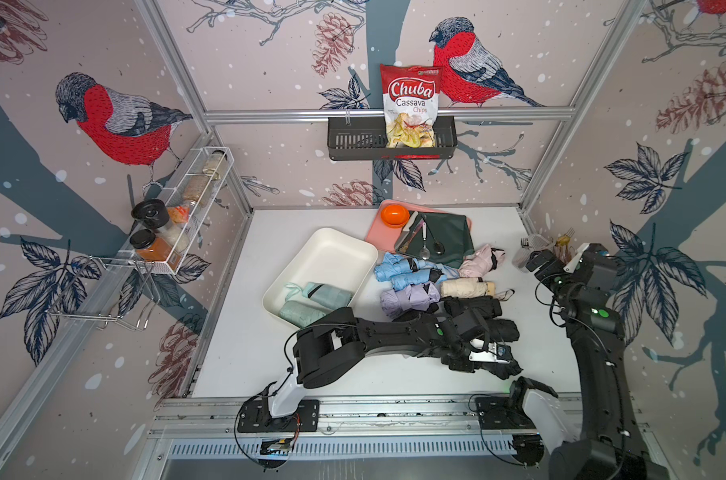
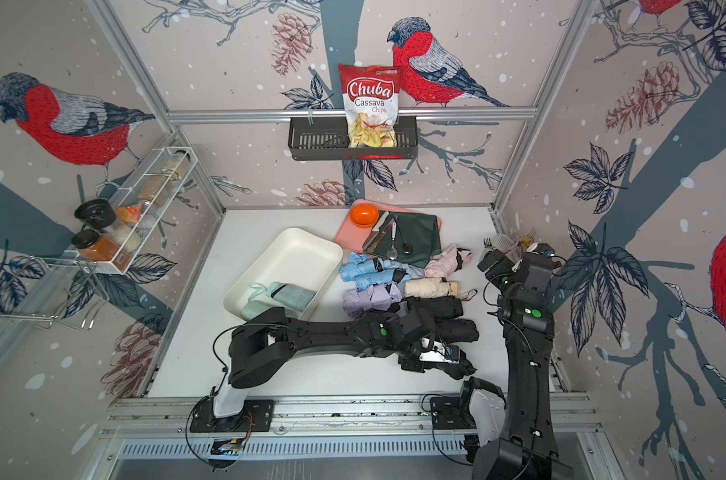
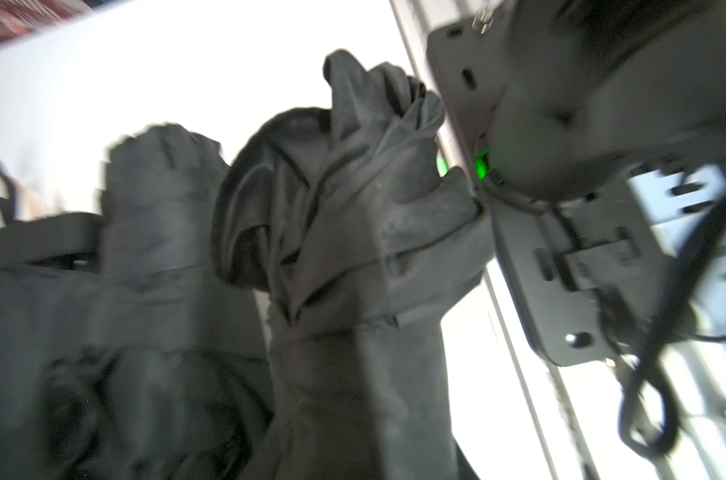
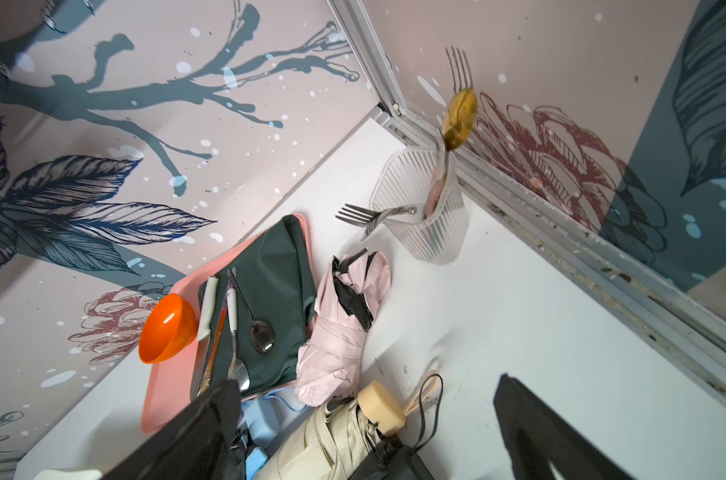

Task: Put the umbrella into the storage box
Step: Pick up the umbrella from the center of the board, then place the umbrella in the storage box.

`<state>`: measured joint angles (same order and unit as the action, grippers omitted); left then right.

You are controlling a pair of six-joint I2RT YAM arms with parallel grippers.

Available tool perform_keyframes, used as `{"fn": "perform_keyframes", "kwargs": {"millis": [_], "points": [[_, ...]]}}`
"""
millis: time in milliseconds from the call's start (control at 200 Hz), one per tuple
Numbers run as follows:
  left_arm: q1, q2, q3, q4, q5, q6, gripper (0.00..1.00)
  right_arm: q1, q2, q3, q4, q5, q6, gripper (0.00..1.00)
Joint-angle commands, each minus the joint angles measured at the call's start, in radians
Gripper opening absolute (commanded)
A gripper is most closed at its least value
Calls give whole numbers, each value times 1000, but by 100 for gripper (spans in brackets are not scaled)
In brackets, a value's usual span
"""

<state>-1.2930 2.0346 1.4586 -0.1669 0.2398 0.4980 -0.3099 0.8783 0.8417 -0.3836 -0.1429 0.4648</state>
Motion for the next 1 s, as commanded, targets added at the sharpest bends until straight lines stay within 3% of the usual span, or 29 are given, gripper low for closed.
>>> {"fn": "perform_keyframes", "kwargs": {"millis": [0,100,225,505,725,880,996], "points": [[12,-80,-27,2,-3,44,3,1,-13,28,6,-82,-28,100],[61,-164,-57,-39,-11,70,0,21,-27,49,12,-126,-41,100],[175,-272,-111,-74,-39,100,0,102,-45,67,18,-92,-42,100],[518,-446,-215,-109,-60,236,0,439,31,101,48,148,-31,100],[782,-500,-243,-143,27,448,0,583,157,127,98,215,-3,100],[901,-501,-269,-154,45,625,0,637,226,159,103,254,9,100],[977,-463,-232,-203,63,674,0,656,253,175,106,268,19,100]]}}
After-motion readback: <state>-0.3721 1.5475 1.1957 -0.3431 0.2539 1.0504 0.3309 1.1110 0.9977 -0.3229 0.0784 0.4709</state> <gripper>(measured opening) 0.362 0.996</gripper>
